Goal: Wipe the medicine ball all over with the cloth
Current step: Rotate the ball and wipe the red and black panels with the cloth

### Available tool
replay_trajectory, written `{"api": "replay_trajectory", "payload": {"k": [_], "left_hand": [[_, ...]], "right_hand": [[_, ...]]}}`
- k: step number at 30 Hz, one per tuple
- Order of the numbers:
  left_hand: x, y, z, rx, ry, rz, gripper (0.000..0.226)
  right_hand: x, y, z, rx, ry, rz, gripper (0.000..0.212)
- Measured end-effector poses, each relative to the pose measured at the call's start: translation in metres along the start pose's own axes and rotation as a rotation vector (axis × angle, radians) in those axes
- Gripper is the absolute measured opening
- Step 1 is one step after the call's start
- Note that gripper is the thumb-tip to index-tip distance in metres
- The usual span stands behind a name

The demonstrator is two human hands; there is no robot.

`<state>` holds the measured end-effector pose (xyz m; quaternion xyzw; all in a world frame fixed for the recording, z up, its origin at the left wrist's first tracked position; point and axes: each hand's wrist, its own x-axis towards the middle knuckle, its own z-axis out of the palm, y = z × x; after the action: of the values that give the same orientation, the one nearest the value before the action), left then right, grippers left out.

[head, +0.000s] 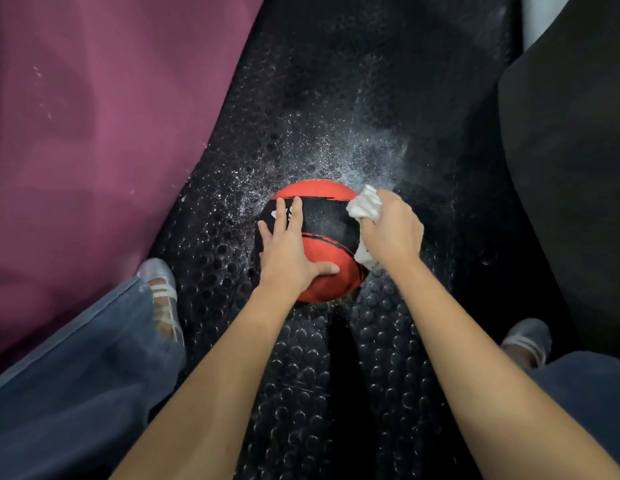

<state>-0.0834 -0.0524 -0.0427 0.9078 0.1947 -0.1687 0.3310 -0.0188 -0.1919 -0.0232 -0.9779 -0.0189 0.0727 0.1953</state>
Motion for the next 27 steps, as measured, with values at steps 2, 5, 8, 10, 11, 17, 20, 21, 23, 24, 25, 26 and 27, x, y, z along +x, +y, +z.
{"api": "replay_trajectory", "payload": {"k": [2,5,8,10,11,17,20,21,23,24,25,26,27], "left_hand": [[0.002,0.003,-0.001,-0.003,0.002,-0.019,0.132],[0.006,0.001,-0.004,-0.040,0.001,-0.031,0.133],[0.001,0.004,-0.003,-0.027,-0.004,-0.032,0.132],[-0.001,0.009,0.000,-0.014,0.001,-0.027,0.131],[-0.001,0.009,0.001,-0.017,0.002,-0.035,0.131],[0.002,0.005,-0.002,-0.065,0.012,-0.057,0.132],[-0.001,0.009,0.000,-0.047,0.011,-0.037,0.130],[0.000,0.009,0.000,-0.047,0.018,-0.040,0.130],[0.003,0.005,0.002,-0.061,0.036,-0.048,0.132],[0.004,0.003,0.002,-0.074,0.045,-0.045,0.133],[0.005,0.001,0.003,-0.085,0.054,-0.039,0.134],[0.005,-0.001,0.003,-0.088,0.059,-0.029,0.135],[0.003,-0.001,0.002,-0.082,0.059,-0.021,0.134]], "right_hand": [[-0.010,-0.011,0.002,0.024,0.025,-0.043,0.029],[-0.038,-0.012,0.005,-0.021,0.025,-0.246,0.034],[-0.026,0.002,0.000,-0.065,0.022,-0.178,0.032],[-0.009,-0.002,-0.001,-0.030,0.052,-0.073,0.025],[-0.008,-0.006,0.001,-0.024,0.057,-0.070,0.024],[-0.041,0.005,0.005,-0.051,0.048,-0.282,0.038],[-0.016,0.002,0.004,-0.023,0.078,-0.127,0.025],[-0.011,-0.002,0.004,-0.018,0.095,-0.112,0.022],[-0.017,-0.012,0.006,-0.007,0.094,-0.154,0.027],[-0.026,-0.014,0.008,-0.011,0.087,-0.217,0.032],[-0.038,-0.015,0.009,-0.022,0.088,-0.286,0.036],[-0.046,-0.013,0.009,-0.037,0.106,-0.338,0.040],[-0.046,-0.009,0.007,-0.060,0.106,-0.357,0.041]]}}
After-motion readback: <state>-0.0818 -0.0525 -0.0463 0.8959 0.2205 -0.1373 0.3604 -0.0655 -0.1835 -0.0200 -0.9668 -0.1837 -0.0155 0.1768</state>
